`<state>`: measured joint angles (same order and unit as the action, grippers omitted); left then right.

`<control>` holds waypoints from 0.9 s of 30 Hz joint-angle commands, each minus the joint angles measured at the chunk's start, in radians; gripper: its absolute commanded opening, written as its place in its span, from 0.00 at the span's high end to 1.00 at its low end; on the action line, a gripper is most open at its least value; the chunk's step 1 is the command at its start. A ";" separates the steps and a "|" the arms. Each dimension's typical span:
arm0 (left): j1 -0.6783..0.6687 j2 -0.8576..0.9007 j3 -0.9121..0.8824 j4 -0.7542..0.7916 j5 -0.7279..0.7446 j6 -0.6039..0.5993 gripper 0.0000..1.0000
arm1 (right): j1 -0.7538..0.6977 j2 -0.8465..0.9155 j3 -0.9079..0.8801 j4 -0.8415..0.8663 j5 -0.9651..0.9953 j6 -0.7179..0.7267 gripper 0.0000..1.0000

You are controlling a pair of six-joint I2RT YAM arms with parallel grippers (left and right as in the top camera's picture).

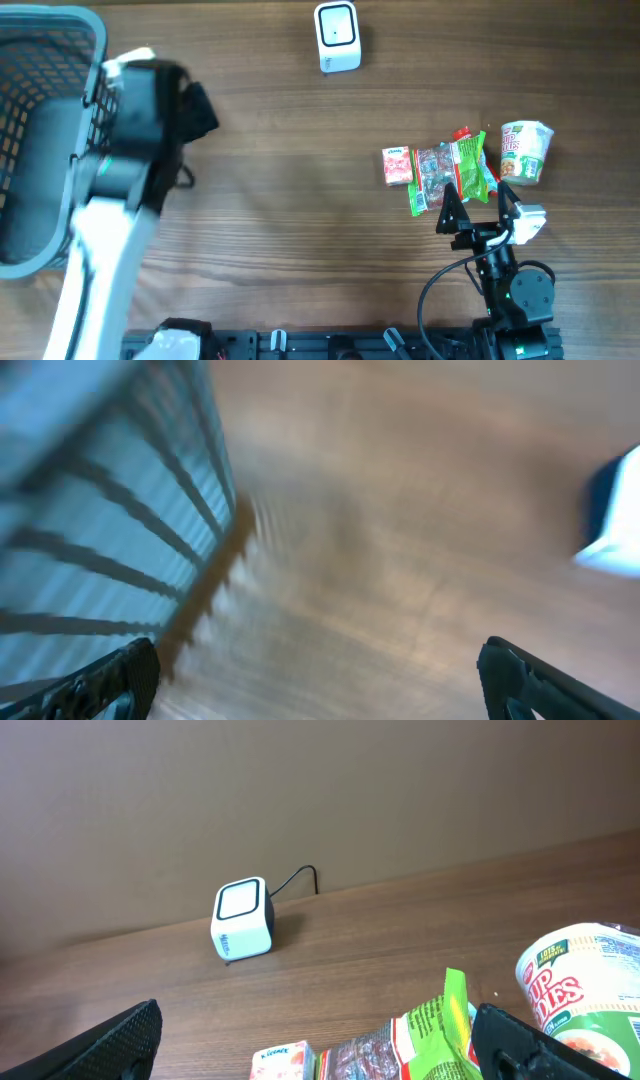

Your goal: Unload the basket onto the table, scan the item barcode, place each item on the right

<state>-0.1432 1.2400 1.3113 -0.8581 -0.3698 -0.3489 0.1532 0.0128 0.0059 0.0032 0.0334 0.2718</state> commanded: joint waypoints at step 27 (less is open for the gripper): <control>0.218 -1.236 -0.878 0.866 0.509 -0.003 0.00 | -0.006 -0.008 -0.001 0.005 -0.016 0.001 0.00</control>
<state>0.0677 0.0353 0.5602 -0.1757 -0.0151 -0.3534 0.1532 0.0132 0.0063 0.0040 0.0292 0.2718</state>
